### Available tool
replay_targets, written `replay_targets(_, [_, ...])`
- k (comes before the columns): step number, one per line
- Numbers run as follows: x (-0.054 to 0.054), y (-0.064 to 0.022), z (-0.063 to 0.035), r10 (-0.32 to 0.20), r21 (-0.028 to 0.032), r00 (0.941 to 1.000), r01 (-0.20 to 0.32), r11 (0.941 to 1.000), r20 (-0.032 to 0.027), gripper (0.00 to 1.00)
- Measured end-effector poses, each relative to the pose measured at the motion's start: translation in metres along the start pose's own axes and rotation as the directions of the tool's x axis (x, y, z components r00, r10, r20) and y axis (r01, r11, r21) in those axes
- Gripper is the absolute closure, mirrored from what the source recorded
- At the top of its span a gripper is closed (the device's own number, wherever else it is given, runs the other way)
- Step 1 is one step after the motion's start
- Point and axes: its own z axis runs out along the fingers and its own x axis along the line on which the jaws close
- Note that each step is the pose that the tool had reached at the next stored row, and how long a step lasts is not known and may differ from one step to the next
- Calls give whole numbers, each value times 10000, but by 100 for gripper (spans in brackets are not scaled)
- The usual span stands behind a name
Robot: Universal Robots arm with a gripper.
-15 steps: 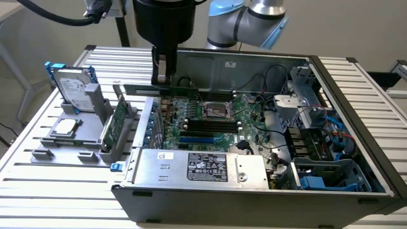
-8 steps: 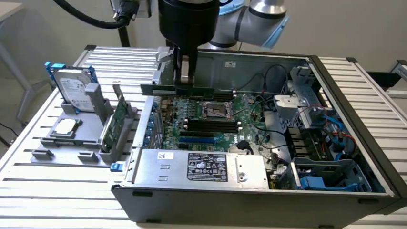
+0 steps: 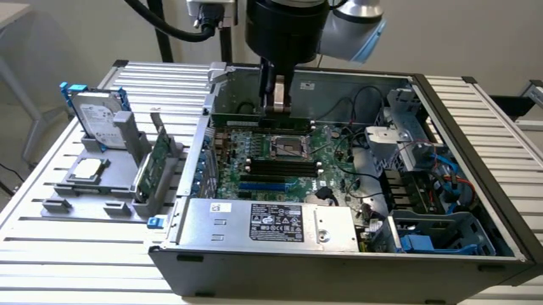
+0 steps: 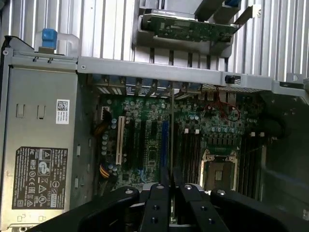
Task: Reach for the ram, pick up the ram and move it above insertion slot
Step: 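Pick up the ram and move it above insertion slot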
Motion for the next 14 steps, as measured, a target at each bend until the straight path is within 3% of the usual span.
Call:
replay_targets(8, [-48,-275,28,-18,16,10000,18,10000,-2,86])
replay_targets(14, [-211,-320,81,-32,160,10000,33,9999,-69,86])
